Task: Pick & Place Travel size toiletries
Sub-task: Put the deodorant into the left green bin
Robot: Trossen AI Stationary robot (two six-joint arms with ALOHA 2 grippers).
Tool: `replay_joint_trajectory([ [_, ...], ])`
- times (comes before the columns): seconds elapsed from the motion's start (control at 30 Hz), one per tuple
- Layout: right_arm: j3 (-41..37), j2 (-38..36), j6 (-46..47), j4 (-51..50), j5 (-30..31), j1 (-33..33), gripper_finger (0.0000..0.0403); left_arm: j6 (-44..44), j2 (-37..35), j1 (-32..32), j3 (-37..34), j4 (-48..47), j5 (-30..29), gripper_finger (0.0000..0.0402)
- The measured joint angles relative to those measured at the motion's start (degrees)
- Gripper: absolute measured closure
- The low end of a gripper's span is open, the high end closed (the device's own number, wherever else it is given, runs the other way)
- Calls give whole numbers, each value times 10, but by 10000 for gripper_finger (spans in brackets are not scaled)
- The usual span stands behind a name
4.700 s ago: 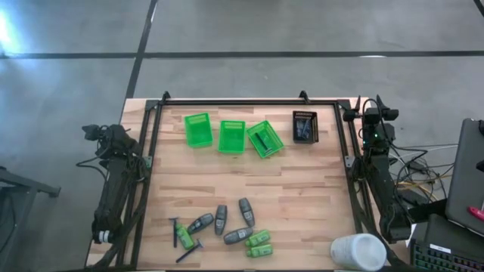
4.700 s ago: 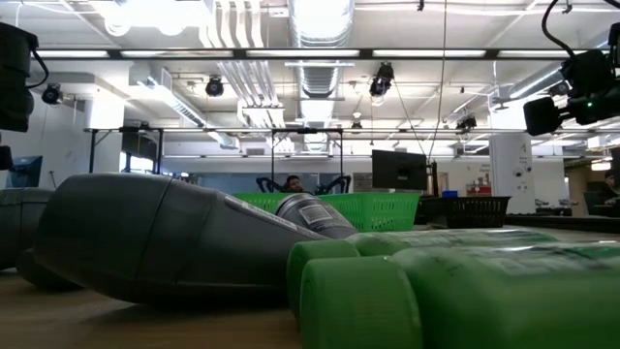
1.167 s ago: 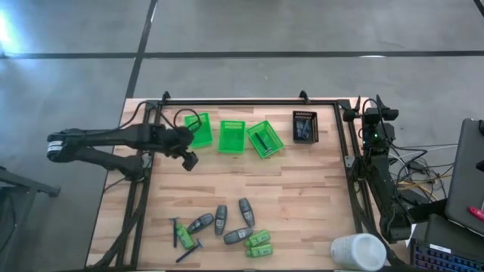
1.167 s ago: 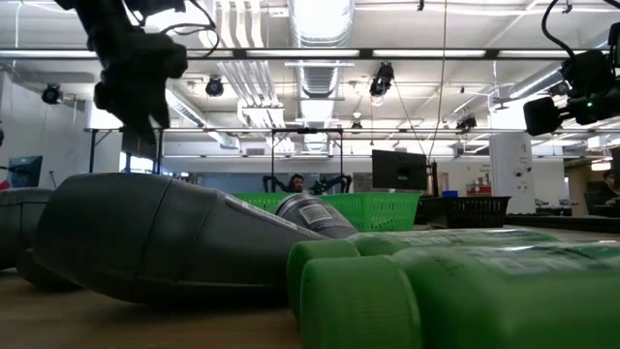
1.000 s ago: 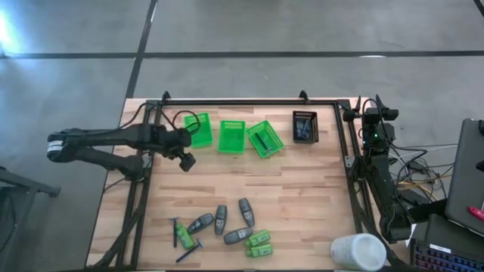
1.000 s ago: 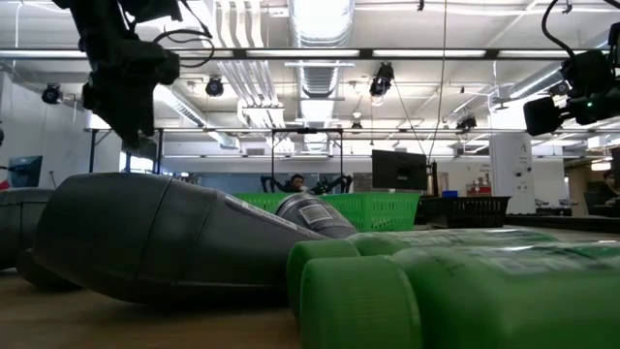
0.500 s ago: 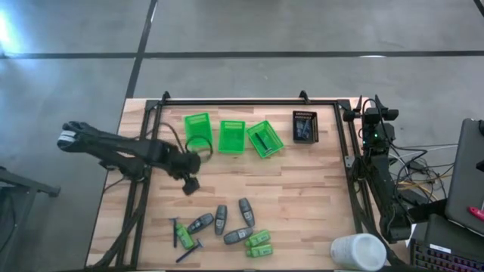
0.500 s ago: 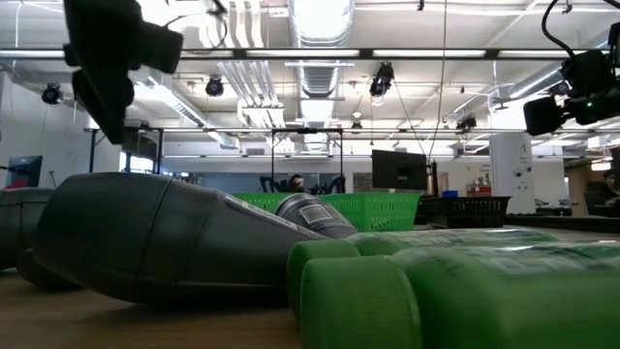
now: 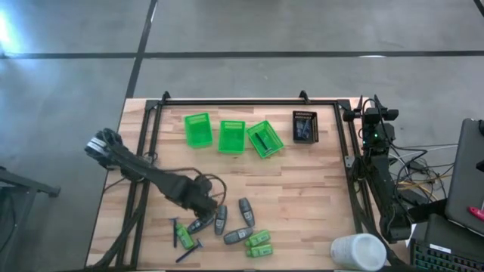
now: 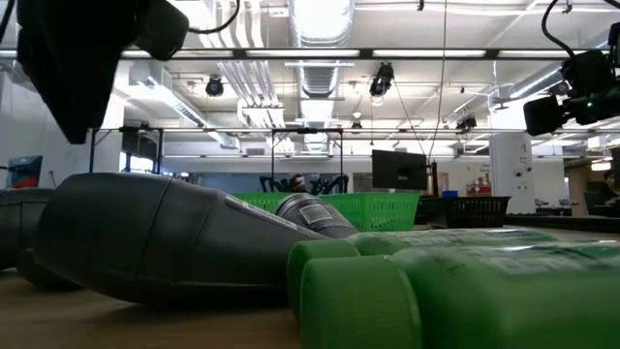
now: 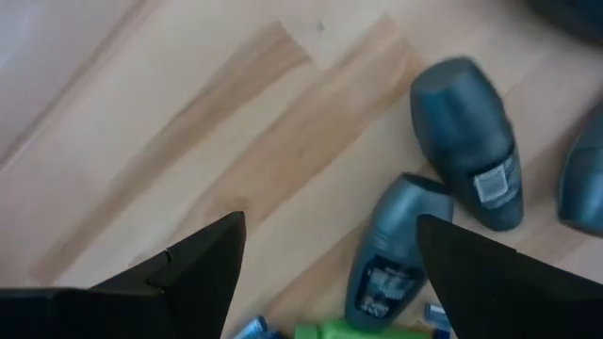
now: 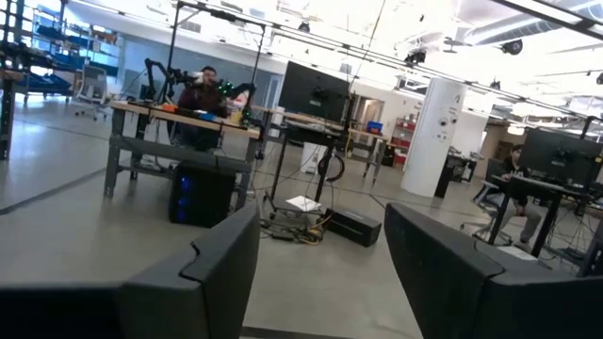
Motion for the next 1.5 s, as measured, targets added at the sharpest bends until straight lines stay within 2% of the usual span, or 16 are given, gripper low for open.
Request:
replay_joint_trajectory([
  [0.1,0,0,0,0,0,0,173,-5,41,-12,53,-37,0,86],
  [0.2,0,0,0,0,0,0,163,25,75,-20,93,-48,0,86],
  [0.4,0,0,0,0,0,0,141,28,124,-31,117,-52,27,86],
  [0.57,0,0,0,0,0,0,125,33,142,-51,113,-40,44,86],
  [0.83,0,0,0,0,0,0,98,38,140,-71,100,3,23,86],
  [1.3,0,0,0,0,0,0,50,76,141,-72,15,114,23,86],
  [1.5,0,0,0,0,0,0,43,81,141,-71,-9,147,20,88],
])
